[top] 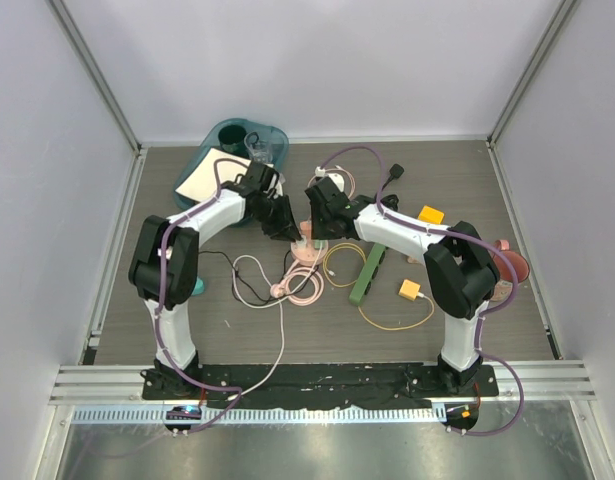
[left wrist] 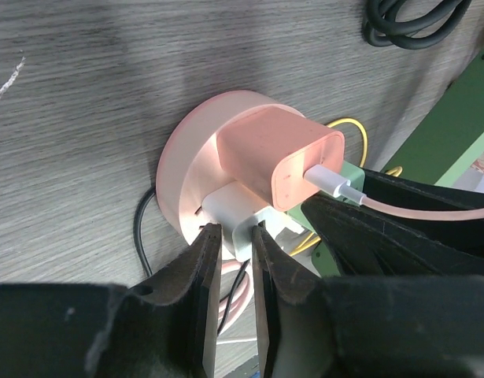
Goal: Pull the plug off the socket
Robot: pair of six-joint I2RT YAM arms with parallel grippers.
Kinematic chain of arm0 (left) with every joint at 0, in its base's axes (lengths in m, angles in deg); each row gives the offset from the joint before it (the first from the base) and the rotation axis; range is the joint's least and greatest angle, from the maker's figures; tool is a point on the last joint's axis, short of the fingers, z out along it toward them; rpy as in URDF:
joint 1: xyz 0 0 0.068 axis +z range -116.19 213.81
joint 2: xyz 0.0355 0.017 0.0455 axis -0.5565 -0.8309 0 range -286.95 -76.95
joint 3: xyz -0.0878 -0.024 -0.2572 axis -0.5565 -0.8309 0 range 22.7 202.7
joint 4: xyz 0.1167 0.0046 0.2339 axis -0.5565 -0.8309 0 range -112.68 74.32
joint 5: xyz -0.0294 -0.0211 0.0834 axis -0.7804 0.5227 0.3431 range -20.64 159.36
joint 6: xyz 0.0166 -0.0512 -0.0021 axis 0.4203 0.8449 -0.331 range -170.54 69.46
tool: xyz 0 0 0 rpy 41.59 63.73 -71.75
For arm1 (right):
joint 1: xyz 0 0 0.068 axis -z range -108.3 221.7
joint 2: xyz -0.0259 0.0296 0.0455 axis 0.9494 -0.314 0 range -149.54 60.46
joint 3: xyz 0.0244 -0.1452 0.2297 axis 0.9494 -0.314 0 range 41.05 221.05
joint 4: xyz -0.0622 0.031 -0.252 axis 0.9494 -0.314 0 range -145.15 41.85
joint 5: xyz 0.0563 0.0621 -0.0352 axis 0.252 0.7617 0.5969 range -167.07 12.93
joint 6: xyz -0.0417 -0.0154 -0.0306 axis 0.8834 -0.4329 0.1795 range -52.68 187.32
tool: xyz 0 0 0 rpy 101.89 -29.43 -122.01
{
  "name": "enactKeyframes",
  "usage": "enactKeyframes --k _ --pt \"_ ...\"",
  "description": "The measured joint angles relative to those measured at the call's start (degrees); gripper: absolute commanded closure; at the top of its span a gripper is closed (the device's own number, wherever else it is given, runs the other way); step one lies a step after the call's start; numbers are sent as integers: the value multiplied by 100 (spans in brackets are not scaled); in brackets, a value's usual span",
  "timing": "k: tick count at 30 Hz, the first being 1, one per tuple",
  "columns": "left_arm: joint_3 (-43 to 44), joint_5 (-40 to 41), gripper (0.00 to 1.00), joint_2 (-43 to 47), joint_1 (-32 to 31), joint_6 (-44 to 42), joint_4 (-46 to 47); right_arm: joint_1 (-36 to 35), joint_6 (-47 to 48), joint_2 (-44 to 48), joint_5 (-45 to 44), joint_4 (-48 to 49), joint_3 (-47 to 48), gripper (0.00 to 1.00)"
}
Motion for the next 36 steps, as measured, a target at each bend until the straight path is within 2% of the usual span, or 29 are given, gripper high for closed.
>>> enactKeyframes --k 16,23,36 --pt "341 273 77 -155 -107 22 -424 -13 -149 0 -44 -136 74 99" --pt "367 297 77 -162 -120 22 -503 -245 -131 -7 -437 -258 149 99" --pt "463 422 78 -199 -173 24 -601 -168 -413 -17 -323 -358 173 99"
